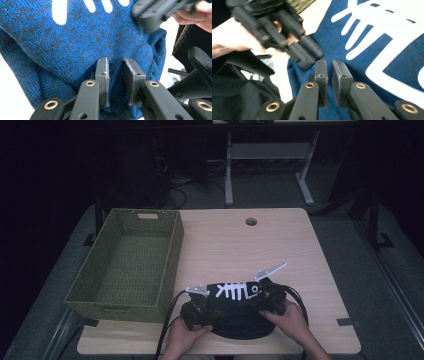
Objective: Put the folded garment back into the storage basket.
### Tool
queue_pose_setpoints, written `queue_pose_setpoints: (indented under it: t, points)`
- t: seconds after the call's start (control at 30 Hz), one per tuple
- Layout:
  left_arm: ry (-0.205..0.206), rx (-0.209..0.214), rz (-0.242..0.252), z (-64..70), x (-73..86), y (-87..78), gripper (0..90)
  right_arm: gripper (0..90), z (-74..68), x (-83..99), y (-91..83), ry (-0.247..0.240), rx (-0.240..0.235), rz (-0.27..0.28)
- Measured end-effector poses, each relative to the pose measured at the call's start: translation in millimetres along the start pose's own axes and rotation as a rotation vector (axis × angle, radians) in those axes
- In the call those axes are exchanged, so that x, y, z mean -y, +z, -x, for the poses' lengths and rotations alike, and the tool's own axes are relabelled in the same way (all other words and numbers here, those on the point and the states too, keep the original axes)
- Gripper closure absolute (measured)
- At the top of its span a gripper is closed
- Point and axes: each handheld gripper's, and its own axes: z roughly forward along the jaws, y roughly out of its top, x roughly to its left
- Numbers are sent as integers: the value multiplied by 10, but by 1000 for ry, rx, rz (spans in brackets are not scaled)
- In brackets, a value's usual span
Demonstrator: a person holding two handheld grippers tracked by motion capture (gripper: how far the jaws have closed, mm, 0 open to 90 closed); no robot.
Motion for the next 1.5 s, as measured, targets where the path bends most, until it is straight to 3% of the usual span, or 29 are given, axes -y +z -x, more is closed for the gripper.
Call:
queue_pose_setpoints:
  t: [0.17,0.3,0.37,0.63,0.7,0.9,0.97,1.03,1.17,1.33,1.5]
  points:
    - [-11,3,12,-4,-15,-21,740,833,100,17,119,29,15,-27]
    - [-12,28,79,52,-96,-86,725,863,153,56,165,48,14,-37]
    - [-7,33,89,77,-116,-79,725,869,145,55,168,49,20,-40]
    - [5,29,22,79,-62,77,741,833,83,-11,130,38,15,-50]
    - [-2,33,16,71,-43,86,746,833,40,-120,75,29,17,-5]
    - [9,27,13,71,-33,92,749,829,100,-302,52,47,24,44]
    - [7,26,15,69,-27,95,751,827,161,-349,72,65,51,41]
    - [4,25,19,66,-21,95,751,835,243,-365,110,89,44,39]
    - [6,25,20,62,-15,102,753,865,328,-358,239,115,74,-15]
    - [5,23,24,61,-12,105,753,893,342,-350,290,97,108,-38]
    - [6,23,21,59,-8,99,753,825,319,-360,248,97,80,-25]
